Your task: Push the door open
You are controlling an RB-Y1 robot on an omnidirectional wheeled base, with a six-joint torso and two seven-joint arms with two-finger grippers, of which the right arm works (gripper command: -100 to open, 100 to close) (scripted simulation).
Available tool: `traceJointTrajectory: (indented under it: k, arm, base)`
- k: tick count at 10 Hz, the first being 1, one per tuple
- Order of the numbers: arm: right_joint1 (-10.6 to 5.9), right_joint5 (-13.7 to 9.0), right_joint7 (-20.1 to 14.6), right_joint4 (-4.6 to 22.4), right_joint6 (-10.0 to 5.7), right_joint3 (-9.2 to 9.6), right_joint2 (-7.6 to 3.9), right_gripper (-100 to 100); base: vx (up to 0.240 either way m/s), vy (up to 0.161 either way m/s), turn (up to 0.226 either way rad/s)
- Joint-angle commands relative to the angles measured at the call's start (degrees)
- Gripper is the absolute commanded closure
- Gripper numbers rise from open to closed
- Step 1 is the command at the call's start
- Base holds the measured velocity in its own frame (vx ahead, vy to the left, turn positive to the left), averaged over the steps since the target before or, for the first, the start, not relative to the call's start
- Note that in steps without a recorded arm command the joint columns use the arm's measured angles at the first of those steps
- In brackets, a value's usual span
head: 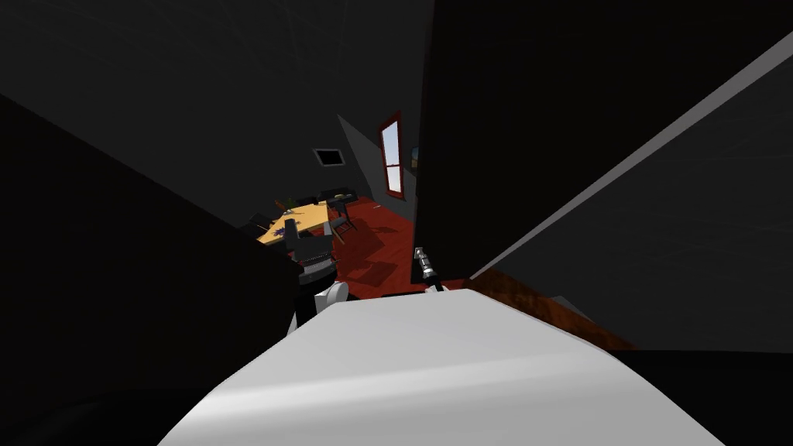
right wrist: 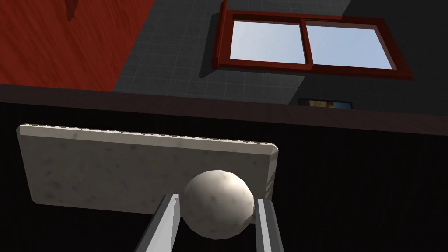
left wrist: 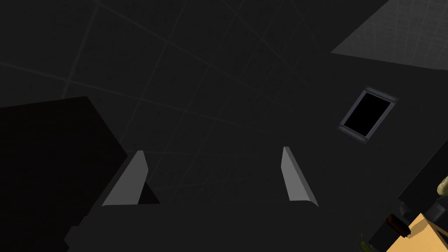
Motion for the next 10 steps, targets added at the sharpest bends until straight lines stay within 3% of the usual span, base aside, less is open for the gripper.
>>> traceJointTrajectory:
  k: [1, 5, 6, 10]
  arm:
    - [-0.12, -0.54, 0.49, -0.01, 0.06, -1.1, -1.09, 100]
    - [-0.35, -1.54, 1.39, -0.03, 0.18, -3.12, -1.77, 100]
    - [1.39, -2.1, 2.29, -2.05, 0.98, -1.01, -2.15, -100]
    - [3.63, -4.45, 4.97, -3.56, 0.22, 3.89, -2.45, -100]
  base:
    - [0.099, 0.035, -0.051]
    - [0.197, 0.035, -0.086]
    - [0.037, 0.0, -0.14]
    - [-0.073, -0.008, -0.134]
